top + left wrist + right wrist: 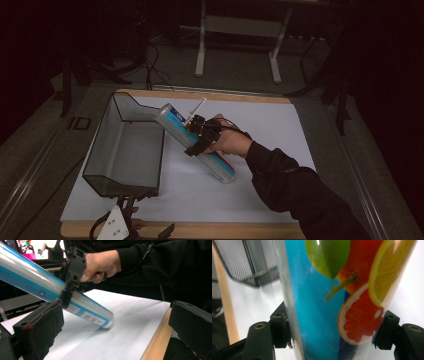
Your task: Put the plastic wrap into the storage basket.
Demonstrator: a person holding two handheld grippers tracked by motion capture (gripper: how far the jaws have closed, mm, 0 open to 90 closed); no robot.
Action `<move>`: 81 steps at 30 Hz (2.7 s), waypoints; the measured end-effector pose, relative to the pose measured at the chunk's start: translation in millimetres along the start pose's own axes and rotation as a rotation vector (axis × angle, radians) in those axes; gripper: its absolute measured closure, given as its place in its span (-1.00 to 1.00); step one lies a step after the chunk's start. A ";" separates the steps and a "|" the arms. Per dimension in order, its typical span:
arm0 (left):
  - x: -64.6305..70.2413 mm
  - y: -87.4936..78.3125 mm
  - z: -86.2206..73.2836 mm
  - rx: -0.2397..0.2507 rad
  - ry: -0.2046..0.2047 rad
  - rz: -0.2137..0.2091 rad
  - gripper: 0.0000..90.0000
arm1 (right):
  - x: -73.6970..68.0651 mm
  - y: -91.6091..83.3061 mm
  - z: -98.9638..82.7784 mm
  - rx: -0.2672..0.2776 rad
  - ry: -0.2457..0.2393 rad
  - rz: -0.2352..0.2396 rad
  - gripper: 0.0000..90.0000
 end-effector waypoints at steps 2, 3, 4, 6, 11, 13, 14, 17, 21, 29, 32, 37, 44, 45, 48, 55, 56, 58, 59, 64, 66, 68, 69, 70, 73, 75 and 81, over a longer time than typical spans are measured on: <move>-0.3 0.8 0.3 0.001 0.000 -0.005 -0.99 | -2.5 -2.2 6.2 0.021 0.002 -0.017 -0.30; -0.3 1.2 0.4 0.000 0.001 -0.008 -0.99 | -3.3 -3.9 9.9 0.029 -0.001 -0.017 -0.30; -0.1 1.5 0.5 0.001 0.001 -0.011 -0.99 | -4.5 -5.5 13.4 0.040 0.005 -0.017 -0.30; -0.2 2.1 0.7 -0.001 0.001 -0.015 -0.99 | -5.5 -8.5 20.9 0.073 0.015 -0.009 -0.30; -1.4 3.5 1.5 0.003 0.003 -0.015 -0.99 | -10.4 -12.1 39.9 0.137 0.048 -0.015 -0.30; -2.0 3.8 1.6 0.002 0.004 -0.013 -0.99 | -11.7 -14.2 46.4 0.158 0.060 -0.025 -0.30; -2.2 3.8 1.5 0.001 0.004 -0.013 -0.99 | -12.2 -15.8 50.8 0.164 0.064 -0.022 -0.30; -3.0 3.8 1.9 0.003 0.004 -0.011 -0.99 | -13.8 -19.7 60.6 0.194 0.066 -0.049 -0.30; -4.2 3.3 2.5 0.009 0.000 -0.010 -0.99 | -17.9 -24.0 73.0 0.236 0.090 -0.042 -0.30; -4.3 2.6 3.5 0.014 0.001 -0.006 -0.99 | -23.3 -23.1 97.1 0.289 0.125 -0.051 -0.30; -4.7 2.4 3.6 0.015 -0.002 -0.005 -0.99 | -24.7 -23.4 101.1 0.295 0.131 -0.054 -0.30; -4.1 2.6 3.6 0.015 -0.003 -0.003 -0.99 | -27.8 -23.8 113.8 0.316 0.165 -0.063 -0.30; -2.9 1.7 4.4 0.019 0.006 0.006 -0.99 | -34.0 -23.8 131.3 0.350 0.186 -0.080 -0.30; -2.9 1.4 4.4 0.023 0.004 0.010 -0.99 | -34.6 -24.0 133.6 0.358 0.194 -0.067 -0.30; -4.3 0.6 4.7 0.027 0.003 0.027 -0.99 | -36.1 -23.5 141.7 0.386 0.217 -0.063 -0.30; -5.2 -0.4 4.6 0.027 0.017 0.061 -0.99 | -34.7 -11.4 151.6 0.432 0.299 -0.037 -0.30; -5.1 -0.4 4.5 0.025 0.020 0.063 -0.99 | -33.7 -8.0 150.9 0.435 0.312 -0.034 -0.30; -5.2 -0.2 4.3 0.020 0.024 0.064 -0.99 | -31.6 -0.6 148.7 0.433 0.343 -0.041 -0.30; -5.1 0.0 4.2 0.020 0.023 0.063 -0.99 | -30.0 4.3 146.5 0.436 0.365 -0.043 -0.30; -5.5 0.5 4.0 0.020 0.021 0.061 -0.99 | -27.1 23.2 139.5 0.442 0.448 0.024 -0.30; -5.5 0.3 4.1 0.021 0.020 0.063 -0.99 | -29.0 30.9 137.2 0.429 0.455 0.030 -0.30; -5.5 0.2 4.1 0.021 0.021 0.062 -0.99 | -32.2 38.6 134.1 0.410 0.462 0.027 -0.30; -5.5 0.3 4.0 0.020 0.021 0.061 -0.99 | -33.9 42.1 132.2 0.403 0.468 0.022 -0.30; -5.5 0.4 3.9 0.019 0.021 0.060 -0.99 | -34.6 45.6 130.4 0.397 0.475 0.025 -0.30; -5.3 0.3 3.9 0.016 0.024 0.059 -0.99 | -36.3 53.3 125.2 0.380 0.510 0.039 -0.30; -5.2 0.1 4.0 0.018 0.023 0.058 -0.99 | -38.3 56.0 122.3 0.368 0.526 0.034 -0.30; -5.7 0.1 4.2 0.018 0.022 0.056 -0.99 | -36.6 65.9 113.0 0.339 0.604 0.030 -0.30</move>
Point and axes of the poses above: each handheld gripper's, and its own axes: y roughly forward along the jaws, z roughly out of its top, x roughly to its right, the point moved 3 cm from there along y, roughly forward along the jaws, and after that the axes turned 6 degrees about -y, right-handed, at the moved point
